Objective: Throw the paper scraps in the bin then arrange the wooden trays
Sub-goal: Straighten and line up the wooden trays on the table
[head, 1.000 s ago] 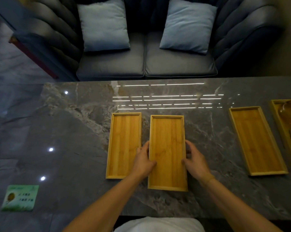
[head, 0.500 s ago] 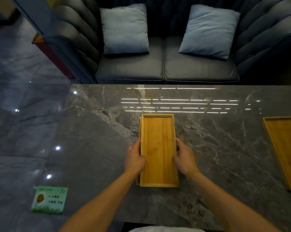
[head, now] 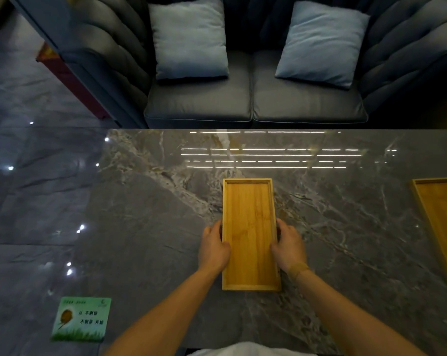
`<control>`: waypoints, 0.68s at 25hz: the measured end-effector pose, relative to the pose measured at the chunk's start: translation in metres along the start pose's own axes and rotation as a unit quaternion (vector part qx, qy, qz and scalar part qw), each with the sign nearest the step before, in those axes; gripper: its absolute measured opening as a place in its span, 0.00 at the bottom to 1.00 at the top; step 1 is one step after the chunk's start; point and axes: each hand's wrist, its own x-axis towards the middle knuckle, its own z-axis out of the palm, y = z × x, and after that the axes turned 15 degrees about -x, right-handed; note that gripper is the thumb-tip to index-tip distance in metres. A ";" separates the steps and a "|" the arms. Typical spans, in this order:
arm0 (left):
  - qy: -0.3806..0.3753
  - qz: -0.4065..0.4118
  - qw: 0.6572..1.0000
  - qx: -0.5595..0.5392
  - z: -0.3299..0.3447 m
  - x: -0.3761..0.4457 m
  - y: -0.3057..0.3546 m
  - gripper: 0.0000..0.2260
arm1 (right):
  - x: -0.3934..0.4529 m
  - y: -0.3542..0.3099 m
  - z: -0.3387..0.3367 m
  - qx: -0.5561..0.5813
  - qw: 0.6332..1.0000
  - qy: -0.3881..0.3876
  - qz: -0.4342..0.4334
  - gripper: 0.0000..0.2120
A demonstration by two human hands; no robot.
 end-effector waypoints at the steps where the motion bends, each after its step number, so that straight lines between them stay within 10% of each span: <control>1: -0.002 -0.003 1.000 0.008 0.001 0.001 -0.001 0.18 | 0.000 0.001 0.000 0.012 1.000 -0.006 0.010 0.20; 8: -0.025 -0.022 0.998 0.050 0.000 0.006 -0.003 0.08 | 0.004 0.007 0.001 -0.008 1.000 -0.028 0.002 0.16; 11: -0.019 -0.011 0.996 0.083 -0.012 0.012 0.009 0.18 | -0.004 0.016 -0.001 -0.076 0.996 0.001 -0.050 0.32; 14: 0.049 0.143 0.978 0.147 -0.019 0.050 0.055 0.28 | -0.021 0.031 0.006 -0.276 0.921 0.057 -0.268 0.48; 17: -0.045 0.221 0.926 0.302 -0.008 0.097 0.106 0.32 | -0.038 0.038 0.024 -0.386 0.820 0.003 -0.422 0.55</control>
